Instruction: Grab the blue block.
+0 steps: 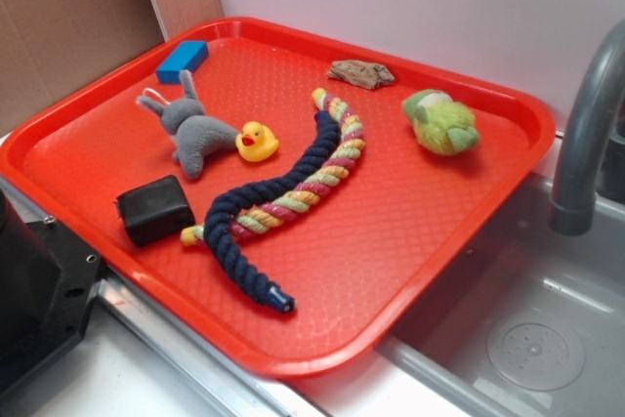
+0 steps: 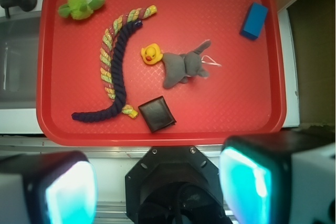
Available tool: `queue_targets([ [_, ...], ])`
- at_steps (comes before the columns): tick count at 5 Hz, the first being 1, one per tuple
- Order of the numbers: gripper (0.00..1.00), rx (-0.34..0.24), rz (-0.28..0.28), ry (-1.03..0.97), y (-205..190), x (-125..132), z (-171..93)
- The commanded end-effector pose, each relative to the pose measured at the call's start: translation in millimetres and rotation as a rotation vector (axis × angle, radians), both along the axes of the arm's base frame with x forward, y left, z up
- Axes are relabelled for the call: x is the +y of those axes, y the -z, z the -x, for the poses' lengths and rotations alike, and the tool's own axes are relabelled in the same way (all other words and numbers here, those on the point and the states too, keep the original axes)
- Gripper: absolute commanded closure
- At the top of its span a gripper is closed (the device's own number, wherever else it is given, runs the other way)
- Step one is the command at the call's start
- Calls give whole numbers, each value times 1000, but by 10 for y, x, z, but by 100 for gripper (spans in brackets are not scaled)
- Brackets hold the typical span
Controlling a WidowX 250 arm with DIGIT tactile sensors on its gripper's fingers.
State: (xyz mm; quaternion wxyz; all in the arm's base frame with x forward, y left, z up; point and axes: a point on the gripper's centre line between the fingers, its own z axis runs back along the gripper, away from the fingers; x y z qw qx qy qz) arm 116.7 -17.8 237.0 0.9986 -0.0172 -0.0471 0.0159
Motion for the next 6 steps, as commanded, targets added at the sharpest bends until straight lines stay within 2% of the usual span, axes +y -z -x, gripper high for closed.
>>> queue_targets([
  [1, 0, 0, 0, 0, 0, 0, 0],
  [2, 0, 105, -53, -196, 500, 500, -342],
  [3, 0, 13, -21, -413, 827, 846, -730],
  [6, 0, 13, -21, -413, 827, 846, -730],
])
